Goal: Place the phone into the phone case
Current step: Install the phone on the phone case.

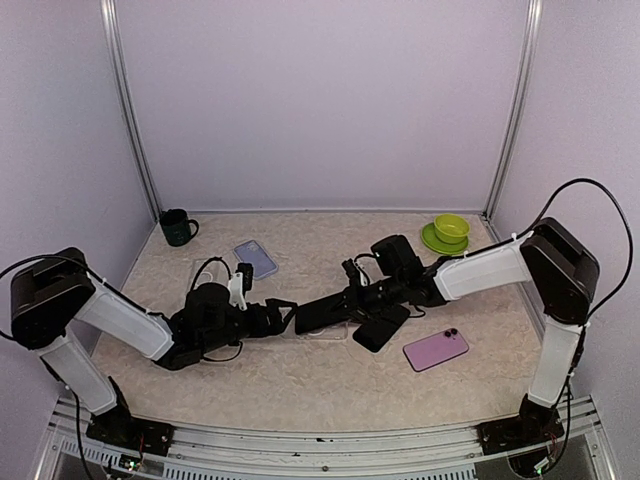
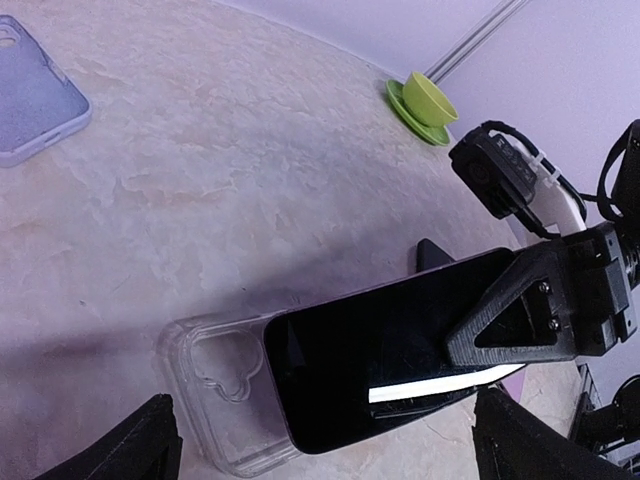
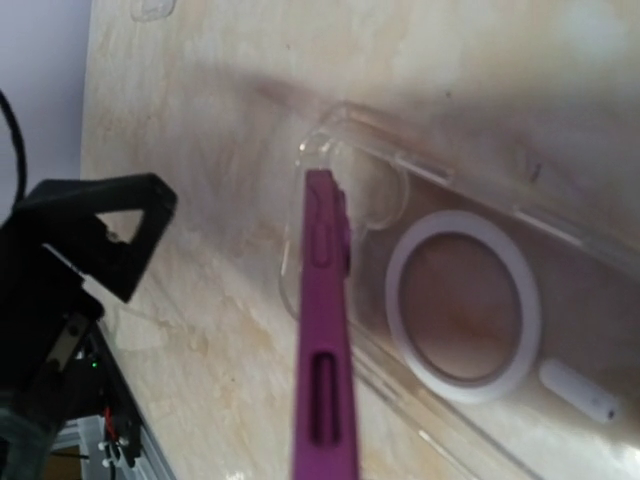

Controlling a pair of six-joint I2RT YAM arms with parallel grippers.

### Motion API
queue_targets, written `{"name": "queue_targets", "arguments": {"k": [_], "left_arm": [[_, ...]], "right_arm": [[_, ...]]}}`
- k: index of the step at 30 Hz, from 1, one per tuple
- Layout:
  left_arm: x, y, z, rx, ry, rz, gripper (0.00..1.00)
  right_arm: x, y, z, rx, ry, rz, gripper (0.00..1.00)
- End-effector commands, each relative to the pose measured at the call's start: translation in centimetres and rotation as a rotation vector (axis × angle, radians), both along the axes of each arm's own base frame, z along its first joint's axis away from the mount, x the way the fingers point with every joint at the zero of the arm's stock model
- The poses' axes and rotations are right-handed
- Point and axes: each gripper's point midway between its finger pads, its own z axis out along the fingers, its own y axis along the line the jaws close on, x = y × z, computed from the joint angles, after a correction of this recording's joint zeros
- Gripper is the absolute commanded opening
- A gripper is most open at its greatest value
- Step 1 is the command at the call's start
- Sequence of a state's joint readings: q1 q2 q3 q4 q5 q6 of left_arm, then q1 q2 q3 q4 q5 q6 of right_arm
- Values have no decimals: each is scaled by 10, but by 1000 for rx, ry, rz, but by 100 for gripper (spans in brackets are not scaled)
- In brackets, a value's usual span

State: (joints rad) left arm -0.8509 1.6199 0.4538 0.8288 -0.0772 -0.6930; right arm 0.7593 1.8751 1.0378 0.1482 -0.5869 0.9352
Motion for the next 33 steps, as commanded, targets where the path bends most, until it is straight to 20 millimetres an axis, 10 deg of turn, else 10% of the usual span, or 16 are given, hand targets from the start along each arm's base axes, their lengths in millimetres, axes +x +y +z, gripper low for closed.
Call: {"name": "queue_targets", "arguments": {"k": [1,33], "left_arm": [[-4,-6,7,-78,-6,-48,99],[-7,-21,-35,-86,140,-66,99]], "right_arm": [[6,18,20,78,-21,25,0],[5,19,-20,95,183,29,0]]}}
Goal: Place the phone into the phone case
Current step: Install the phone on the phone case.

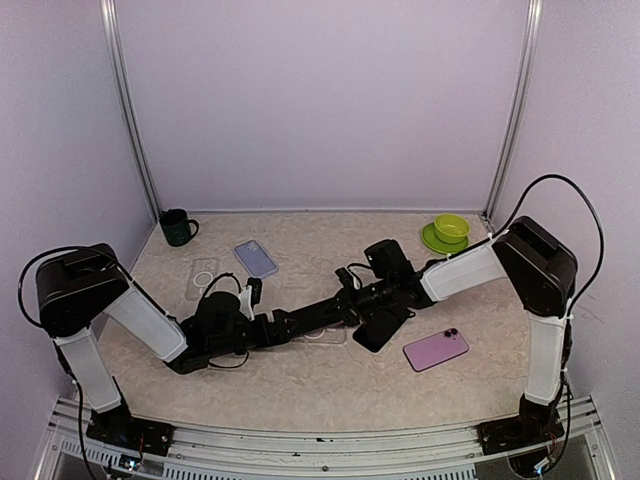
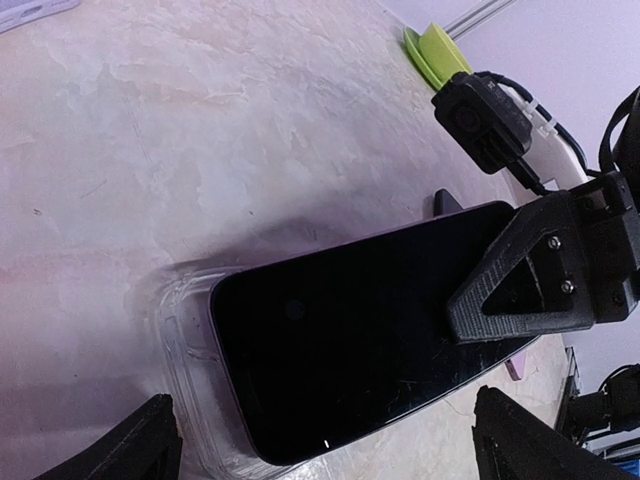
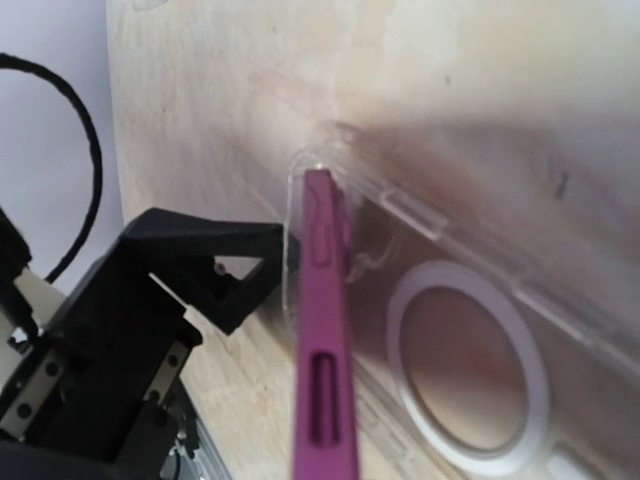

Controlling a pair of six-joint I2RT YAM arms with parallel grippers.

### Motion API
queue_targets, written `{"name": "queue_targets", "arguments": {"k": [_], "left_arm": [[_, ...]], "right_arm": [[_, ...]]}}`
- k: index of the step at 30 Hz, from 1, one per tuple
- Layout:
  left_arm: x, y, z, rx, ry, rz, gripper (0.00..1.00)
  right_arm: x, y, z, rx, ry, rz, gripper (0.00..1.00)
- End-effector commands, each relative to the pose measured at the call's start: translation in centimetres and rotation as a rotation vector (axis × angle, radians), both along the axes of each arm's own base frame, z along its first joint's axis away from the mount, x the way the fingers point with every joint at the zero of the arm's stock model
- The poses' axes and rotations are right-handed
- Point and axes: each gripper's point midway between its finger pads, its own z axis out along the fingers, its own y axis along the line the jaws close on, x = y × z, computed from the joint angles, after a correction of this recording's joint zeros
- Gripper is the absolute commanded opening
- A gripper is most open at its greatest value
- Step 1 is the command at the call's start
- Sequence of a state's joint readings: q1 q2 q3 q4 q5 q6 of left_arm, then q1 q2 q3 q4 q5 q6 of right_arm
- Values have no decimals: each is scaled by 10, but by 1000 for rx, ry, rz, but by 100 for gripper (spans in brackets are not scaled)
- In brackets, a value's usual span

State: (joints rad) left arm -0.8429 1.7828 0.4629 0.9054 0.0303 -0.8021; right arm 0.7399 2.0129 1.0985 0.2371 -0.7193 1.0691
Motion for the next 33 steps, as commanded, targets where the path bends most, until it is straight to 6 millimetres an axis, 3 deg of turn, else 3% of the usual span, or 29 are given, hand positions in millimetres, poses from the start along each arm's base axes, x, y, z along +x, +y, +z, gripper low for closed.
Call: {"name": "queue_targets", "arguments": {"k": [1,15,33], "left_arm": [[1,-9,10,-55,-15,-10,99],[-11,-23,4,-57,1,-43,99],[-3,-29,4,-27,-7,-33,99]], "right_arm": [[0,3,-3,20,23,11,0],[-2,-3,-22,-9,83,-26,0],[-24,7,-39,36,130,84,0]]}}
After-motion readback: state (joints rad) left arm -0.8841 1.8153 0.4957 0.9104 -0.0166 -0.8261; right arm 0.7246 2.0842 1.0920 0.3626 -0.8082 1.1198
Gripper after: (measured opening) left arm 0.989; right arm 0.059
